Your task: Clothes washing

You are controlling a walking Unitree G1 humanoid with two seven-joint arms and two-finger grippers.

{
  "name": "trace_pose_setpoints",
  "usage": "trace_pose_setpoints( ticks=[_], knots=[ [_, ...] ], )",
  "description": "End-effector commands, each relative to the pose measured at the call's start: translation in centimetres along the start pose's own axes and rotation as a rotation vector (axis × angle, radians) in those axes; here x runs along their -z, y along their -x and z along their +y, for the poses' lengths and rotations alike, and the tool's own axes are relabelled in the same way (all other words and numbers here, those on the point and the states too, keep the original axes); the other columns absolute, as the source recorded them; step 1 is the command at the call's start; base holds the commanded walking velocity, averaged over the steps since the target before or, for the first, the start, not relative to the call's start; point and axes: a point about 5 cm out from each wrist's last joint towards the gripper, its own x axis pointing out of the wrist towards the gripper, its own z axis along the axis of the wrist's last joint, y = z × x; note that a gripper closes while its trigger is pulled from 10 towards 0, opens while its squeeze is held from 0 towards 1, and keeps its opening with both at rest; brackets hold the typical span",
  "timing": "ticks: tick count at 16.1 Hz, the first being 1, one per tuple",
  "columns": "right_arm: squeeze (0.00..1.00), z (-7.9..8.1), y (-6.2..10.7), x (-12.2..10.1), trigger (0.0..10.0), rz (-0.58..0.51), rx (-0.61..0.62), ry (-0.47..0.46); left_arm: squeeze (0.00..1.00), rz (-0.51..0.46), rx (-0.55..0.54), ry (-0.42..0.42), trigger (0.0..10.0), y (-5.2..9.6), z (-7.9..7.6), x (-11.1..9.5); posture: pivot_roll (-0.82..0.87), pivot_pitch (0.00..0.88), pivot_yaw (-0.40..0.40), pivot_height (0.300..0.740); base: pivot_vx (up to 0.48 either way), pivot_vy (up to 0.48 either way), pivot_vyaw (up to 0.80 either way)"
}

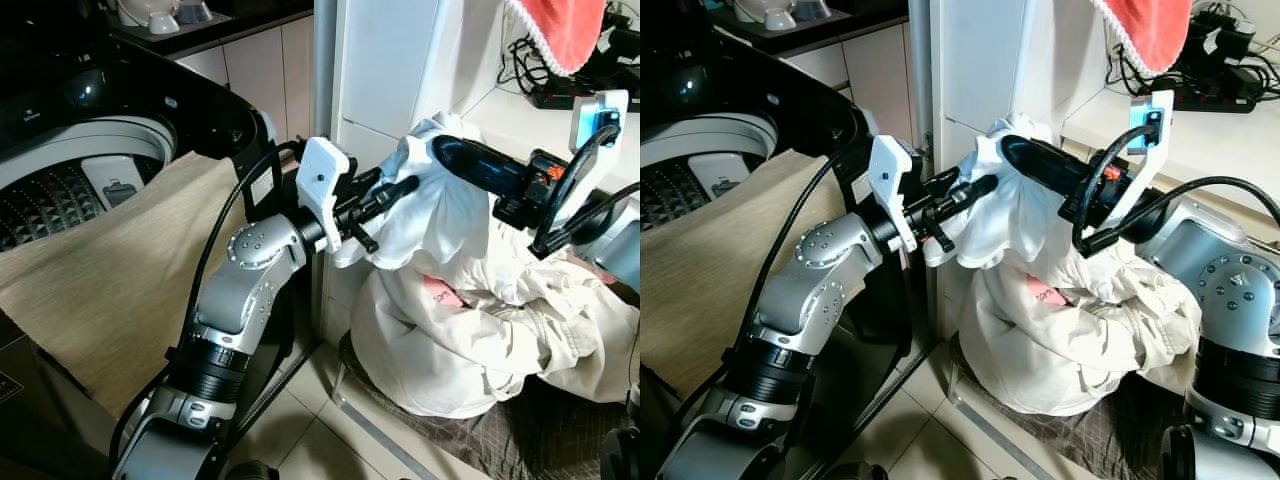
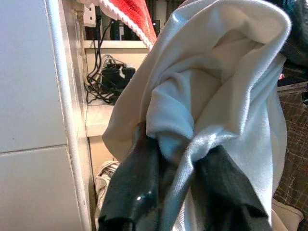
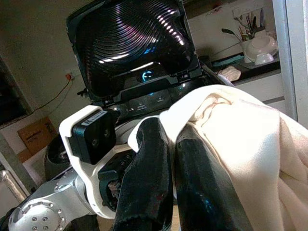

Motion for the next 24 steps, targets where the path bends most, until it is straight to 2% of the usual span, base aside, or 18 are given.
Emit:
trace_pose_setpoints(
  ticks=[1, 2, 3, 7, 9, 10, 12, 13, 14, 15, 16, 17, 18, 19, 20, 22, 23, 24],
  knots=[
    [0.0, 0.9, -0.2, -0.5, 0.0, -0.025, -0.041, 0.027, 0.0, 0.003, -0.027, -0.004, 0.0, 0.3, 0.6, -0.1, -0.07, 0.0, 0.03, 0.74, 0.0, 0.0, 0.0],
    [0.0, 0.7, -0.3, -0.4, 8.7, -0.022, -0.015, 0.045, 0.0, -0.001, -0.035, -0.006, 0.0, 0.2, 0.7, -0.1, -0.07, 0.0, 0.03, 0.74, 0.0, 0.0, 0.0],
    [1.0, -0.1, -0.4, -0.4, 10.0, -0.031, 0.041, 0.029, 0.0, -0.006, -0.047, -0.006, 0.0, 0.1, 1.0, -0.2, -0.07, 0.0, 0.035, 0.74, 0.0, 0.0, 0.0],
    [1.0, 0.2, -0.3, -0.7, 10.0, -0.058, 0.029, 0.015, 0.0, -0.03, -0.115, -0.01, 0.0, 0.4, 2.0, -0.7, -0.06, 0.0, 0.035, 0.74, 0.0, 0.0, 0.0],
    [0.93, -0.1, 0.3, -1.8, 10.0, -0.116, 0.118, 0.08, 0.0, -0.092, -0.229, -0.037, 0.0, 1.0, 4.0, -2.2, -0.06, 0.0, 0.036, 0.74, 0.0, 0.0, 0.0],
    [0.0, 0.1, 0.8, -2.3, 10.0, -0.134, 0.134, 0.108, 0.0, -0.135, -0.366, -0.154, 0.0, 1.8, 6.8, -4.5, -0.06, 0.0, 0.038, 0.74, 0.0, 0.0, 0.0],
    [0.0, 0.6, 1.1, -2.1, 10.0, -0.101, 0.123, 0.146, 0.0, -0.204, -0.517, -0.266, 0.0, 2.9, 9.8, -8.2, -0.06, 0.0, 0.04, 0.74, 0.0, 0.0, 0.0],
    [0.0, 0.8, 1.1, -1.8, 10.0, -0.083, 0.12, 0.154, 0.0, -0.257, -0.644, -0.408, 0.0, 3.8, 11.9, -11.8, -0.05, 0.0, 0.041, 0.74, 0.0, 0.0, 0.0],
    [0.0, 0.7, 0.9, -1.7, 10.0, -0.084, 0.145, 0.166, 0.0, -0.347, -0.856, -0.693, 0.0, 5.4, 13.5, -17.8, -0.05, 0.0, 0.044, 0.74, 0.0, 0.0, 0.0],
    [0.0, 0.5, 0.9, -1.9, 10.0, -0.099, 0.166, 0.168, 0.0, -0.405, -0.981, -0.879, 0.0, 6.5, 13.5, -20.8, -0.05, 0.0, 0.044, 0.74, 0.0, 0.0, 0.0],
    [0.0, 0.3, 0.9, -2.0, 10.0, -0.119, 0.186, 0.166, 0.0, -0.463, -1.05, -1.038, 0.0, 7.2, 13.0, -23.2, -0.05, 0.0, 0.044, 0.74, 0.0, 0.0, 0.0],
    [0.0, 0.0, 0.8, -2.0, 10.0, -0.134, 0.21, 0.161, 0.0, -0.484, -1.13, -1.31, 0.0, 7.8, 12.4, -25.8, -0.04, 0.0, 0.052, 0.74, 0.0, 0.0, 0.0],
    [0.0, 0.0, 0.7, -1.8, 10.0, -0.128, 0.208, 0.163, 0.0, -0.452, -1.138, -1.361, 0.0, 7.7, 12.6, -26.1, -0.04, 0.0, 0.053, 0.74, 0.0, 0.0, 0.0],
    [0.0, 0.4, 0.4, -0.9, 10.0, -0.097, 0.183, 0.166, 0.0, -0.27, -1.102, -1.359, 0.0, 7.1, 14.2, -24.6, -0.04, 0.0, 0.055, 0.74, 0.0, 0.0, 0.0],
    [0.0, 0.7, 0.2, -0.3, 10.0, -0.072, 0.168, 0.165, 0.0, -0.104, -1.061, -1.292, 0.0, 6.7, 15.7, -22.4, -0.04, 0.0, 0.054, 0.74, 0.0, 0.0, 0.0],
    [0.0, 1.5, -0.7, 1.3, 10.0, 0.014, 0.132, 0.174, 0.0, 0.283, -0.941, -1.014, 0.0, 6.6, 18.3, -15.6, -0.04, 0.0, 0.048, 0.74, 0.0, 0.0, 0.0],
    [0.0, 2.1, -1.5, 2.8, 10.0, 0.114, 0.108, 0.198, 0.0, 0.474, -0.909, -0.845, 10.0, 7.5, 19.0, -11.4, -0.05, 0.0, 0.045, 0.74, 0.0, 0.0, 0.0],
    [0.0, 2.5, -1.8, 3.7, 10.0, 0.176, 0.095, 0.213, 0.0, 0.541, -0.902, -0.771, 10.0, 8.1, 19.2, -9.8, -0.05, 0.0, 0.045, 0.74, 0.0, 0.0, 0.0]
  ],
)
